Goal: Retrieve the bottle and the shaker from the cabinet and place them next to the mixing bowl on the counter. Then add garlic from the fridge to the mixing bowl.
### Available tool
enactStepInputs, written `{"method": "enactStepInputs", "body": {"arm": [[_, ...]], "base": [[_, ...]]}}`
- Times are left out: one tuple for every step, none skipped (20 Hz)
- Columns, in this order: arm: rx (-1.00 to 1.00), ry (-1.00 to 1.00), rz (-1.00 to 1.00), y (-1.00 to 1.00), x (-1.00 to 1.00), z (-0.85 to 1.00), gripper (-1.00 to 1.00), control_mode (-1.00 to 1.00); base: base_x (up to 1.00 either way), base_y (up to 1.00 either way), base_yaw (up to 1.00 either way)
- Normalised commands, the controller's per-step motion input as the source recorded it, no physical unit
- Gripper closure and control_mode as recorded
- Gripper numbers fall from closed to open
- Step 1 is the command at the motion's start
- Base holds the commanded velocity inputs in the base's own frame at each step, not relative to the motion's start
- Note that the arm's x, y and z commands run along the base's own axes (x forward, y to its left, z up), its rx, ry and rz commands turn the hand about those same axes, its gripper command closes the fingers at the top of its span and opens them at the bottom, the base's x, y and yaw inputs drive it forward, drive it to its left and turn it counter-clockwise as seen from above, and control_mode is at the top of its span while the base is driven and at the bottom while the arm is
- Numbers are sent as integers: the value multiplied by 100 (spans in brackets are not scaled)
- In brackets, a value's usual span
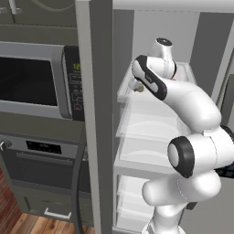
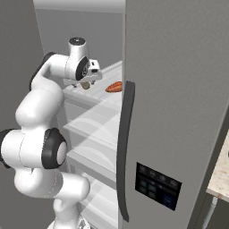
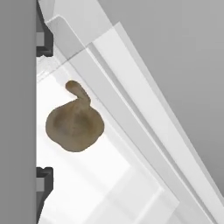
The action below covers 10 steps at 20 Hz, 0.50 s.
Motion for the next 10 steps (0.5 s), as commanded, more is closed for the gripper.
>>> {"method": "enactStepInputs", "body": {"arm": [[0, 0, 0, 0, 22, -19, -100, -100], [0, 0, 0, 0, 26, -21, -100, -100], [0, 0, 0, 0, 27, -15, -100, -100], [0, 0, 0, 0, 25, -9, -100, -100], [0, 0, 0, 0, 24, -6, -100, -100], [0, 0, 0, 0, 14, -3, -100, -100], [0, 0, 0, 0, 3, -4, -100, -100], [0, 0, 0, 0, 0, -8, -100, -100], [0, 0, 0, 0, 0, -11, -100, -100], [0, 3, 0, 0, 0, -10, -100, -100]], "base": [[0, 0, 0], [0, 0, 0], [0, 0, 0], [0, 0, 0], [0, 0, 0], [0, 0, 0], [0, 0, 0], [0, 0, 0], [0, 0, 0], [0, 0, 0]]}}
